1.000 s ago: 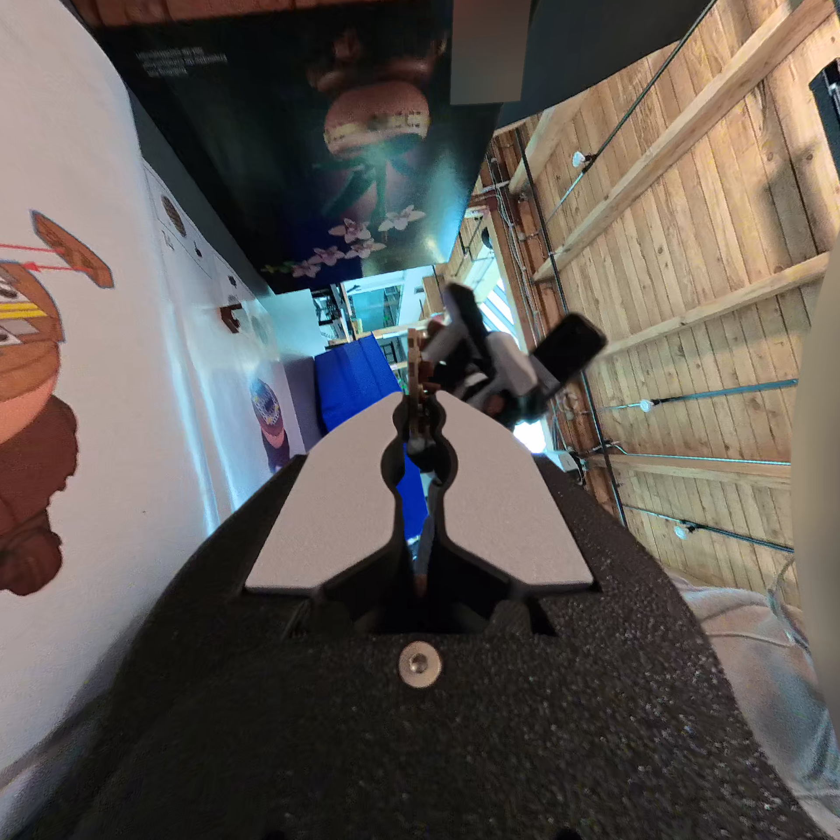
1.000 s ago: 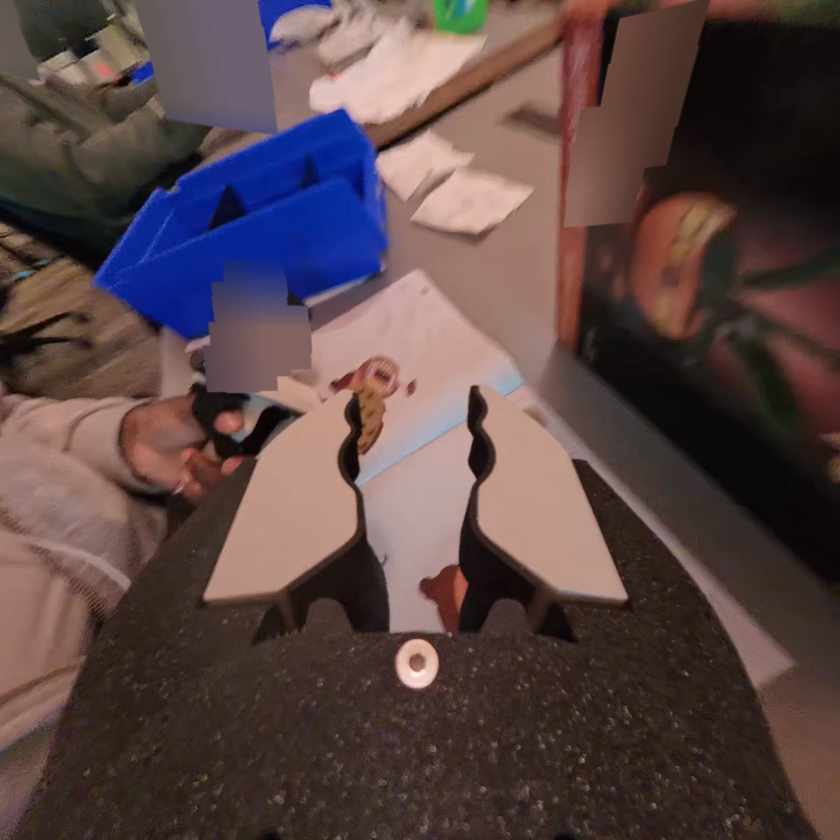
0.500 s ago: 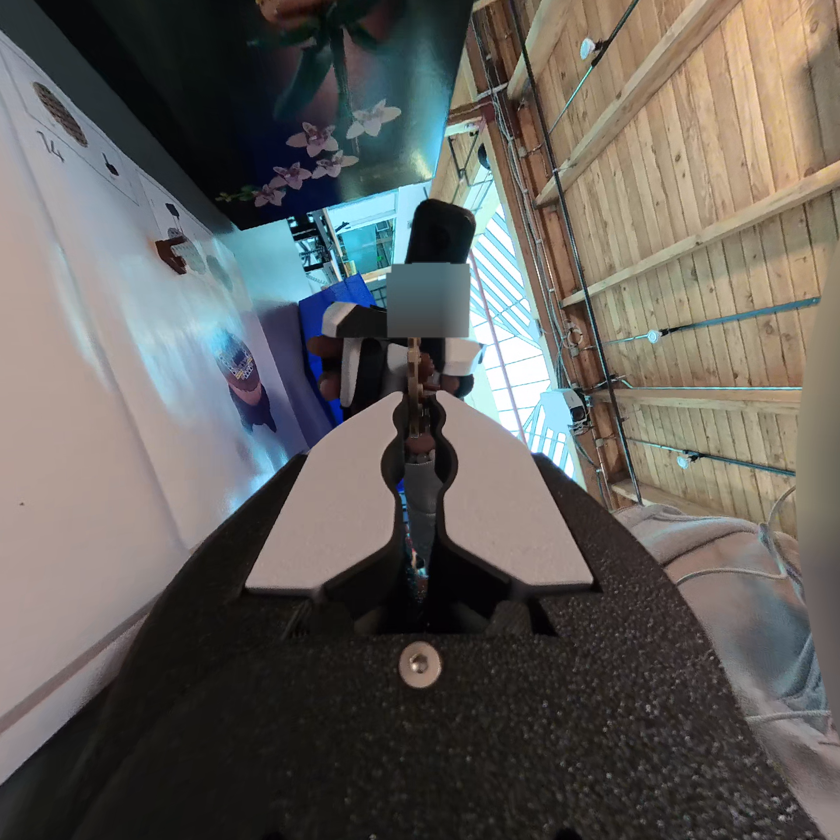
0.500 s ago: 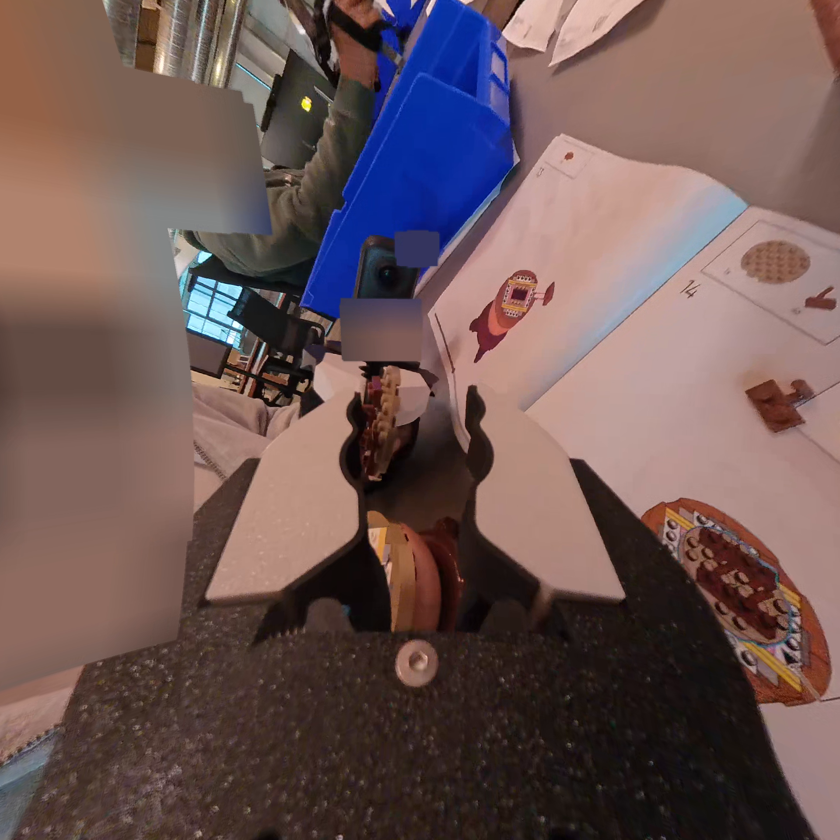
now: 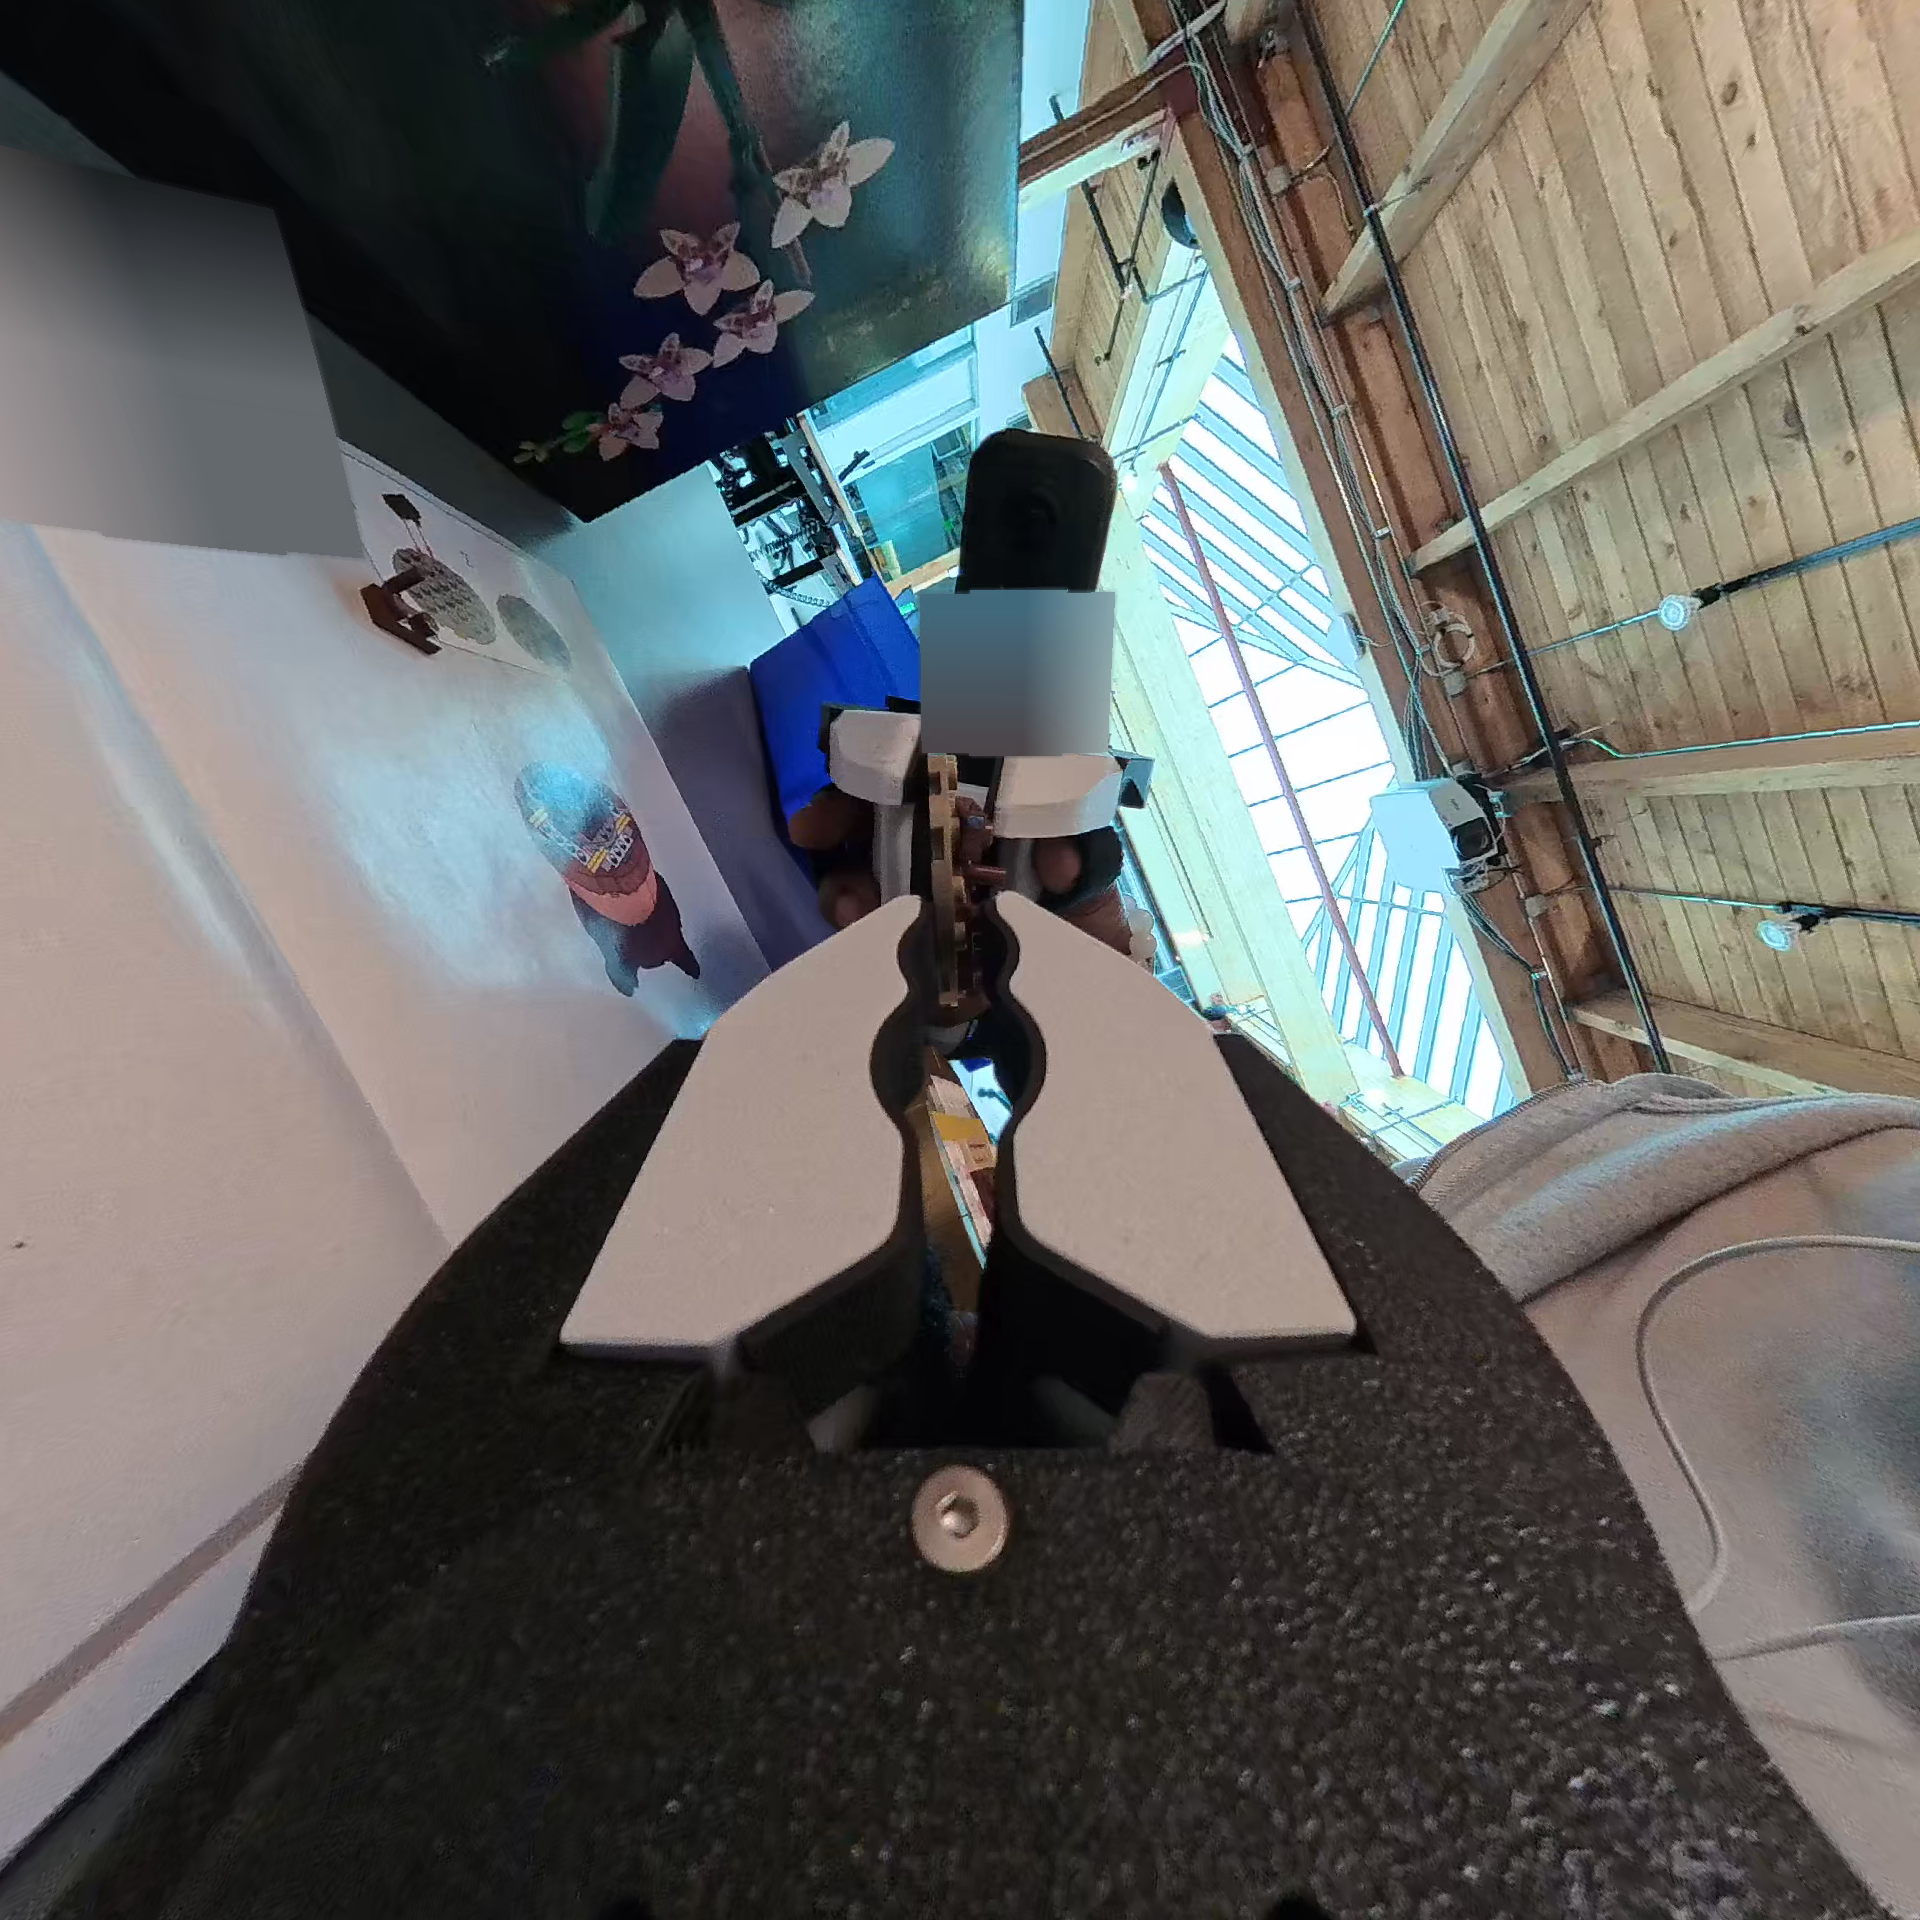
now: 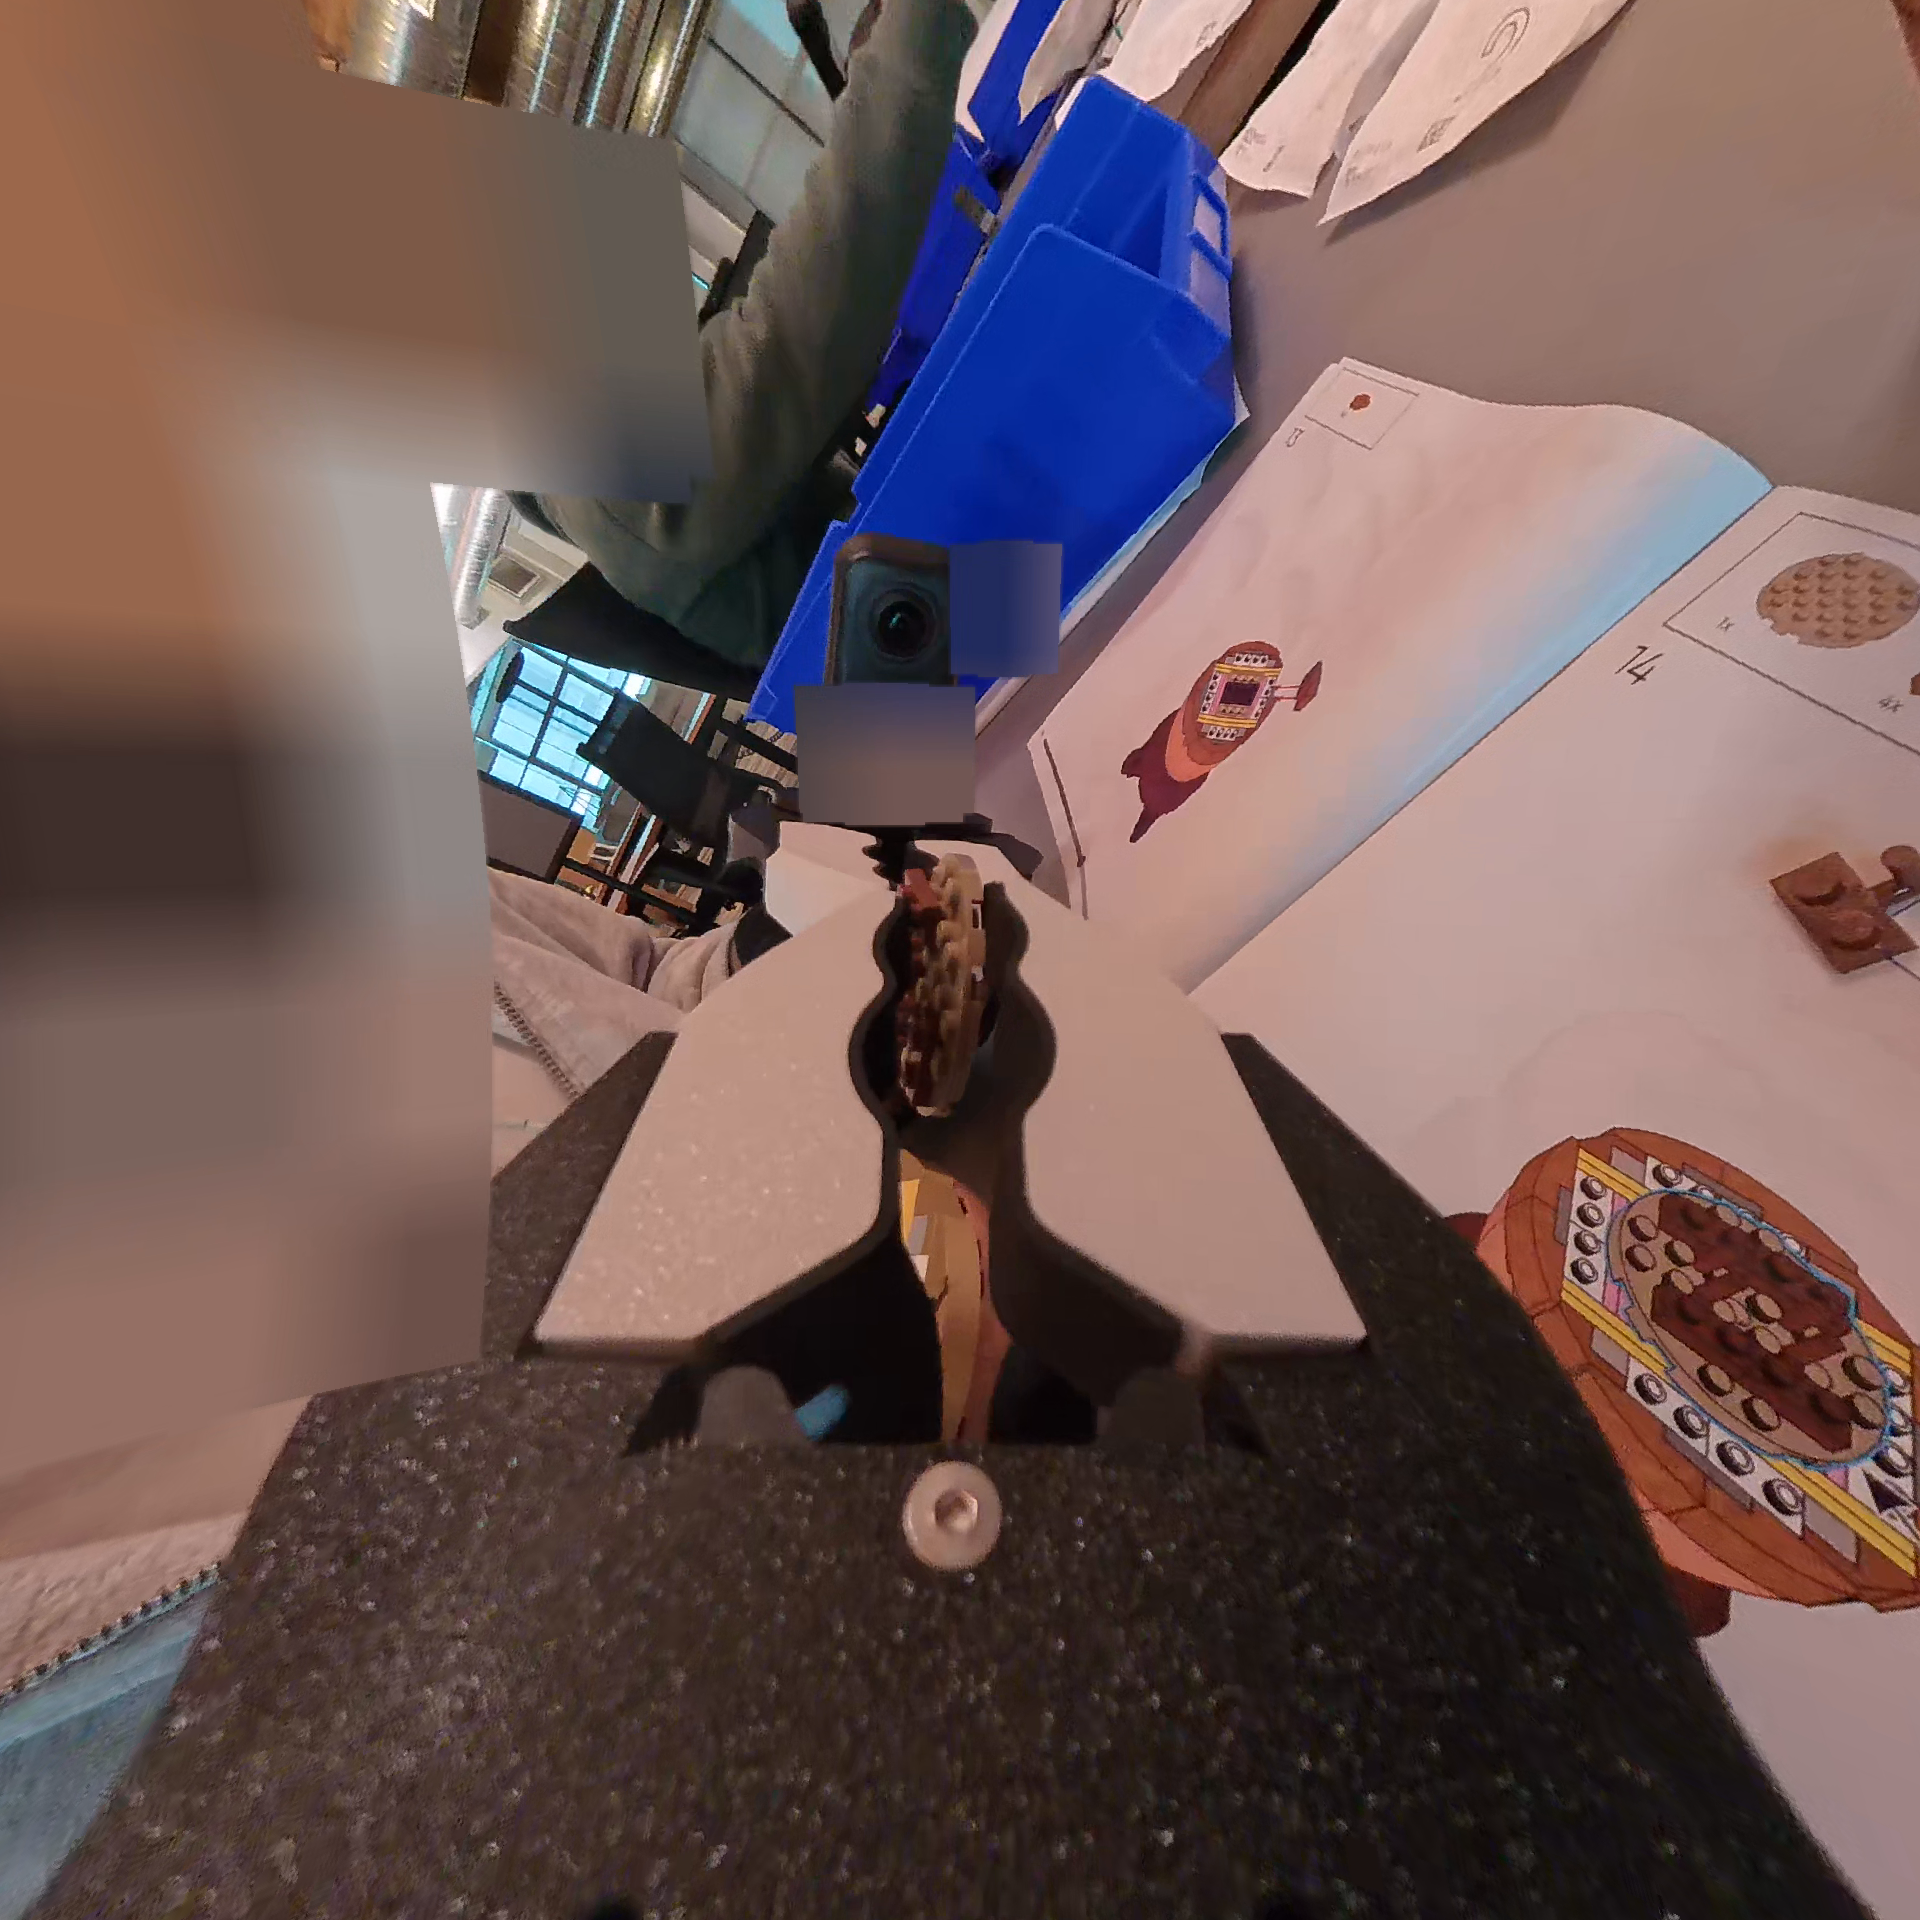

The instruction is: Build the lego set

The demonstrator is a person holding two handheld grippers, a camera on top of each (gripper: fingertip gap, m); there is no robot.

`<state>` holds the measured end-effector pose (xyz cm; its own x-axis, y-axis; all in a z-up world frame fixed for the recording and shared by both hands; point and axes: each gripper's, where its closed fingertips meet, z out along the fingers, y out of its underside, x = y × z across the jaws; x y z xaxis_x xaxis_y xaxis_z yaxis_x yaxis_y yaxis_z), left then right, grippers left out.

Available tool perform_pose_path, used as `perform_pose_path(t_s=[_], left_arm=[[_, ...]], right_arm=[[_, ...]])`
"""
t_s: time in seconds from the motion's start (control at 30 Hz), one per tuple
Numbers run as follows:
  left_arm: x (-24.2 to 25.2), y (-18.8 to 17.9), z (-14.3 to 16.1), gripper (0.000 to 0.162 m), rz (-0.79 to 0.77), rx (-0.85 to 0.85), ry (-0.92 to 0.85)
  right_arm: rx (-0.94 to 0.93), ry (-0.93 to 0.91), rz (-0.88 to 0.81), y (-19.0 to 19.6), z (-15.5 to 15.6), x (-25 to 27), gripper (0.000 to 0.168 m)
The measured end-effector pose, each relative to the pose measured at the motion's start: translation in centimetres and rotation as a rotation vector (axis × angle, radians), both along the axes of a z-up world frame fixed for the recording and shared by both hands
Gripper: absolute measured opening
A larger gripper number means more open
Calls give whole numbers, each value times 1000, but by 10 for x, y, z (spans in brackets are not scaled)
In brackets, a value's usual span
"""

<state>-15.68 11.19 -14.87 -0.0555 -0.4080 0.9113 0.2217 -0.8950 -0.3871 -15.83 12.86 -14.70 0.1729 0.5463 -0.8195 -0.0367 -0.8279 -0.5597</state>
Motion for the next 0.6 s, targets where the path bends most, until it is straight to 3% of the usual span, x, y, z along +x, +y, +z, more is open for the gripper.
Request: perform_pose_path(t_s=[0.47, 0.6], left_arm=[[1, -8, -1, 10, -47, 113, 46], [1, -13, 6, 19, -77, 122, -6]], right_arm=[[-51, 46, 23, -9, 3, 2, 8], [-64, 80, 34, -13, 6, 4, 8]])
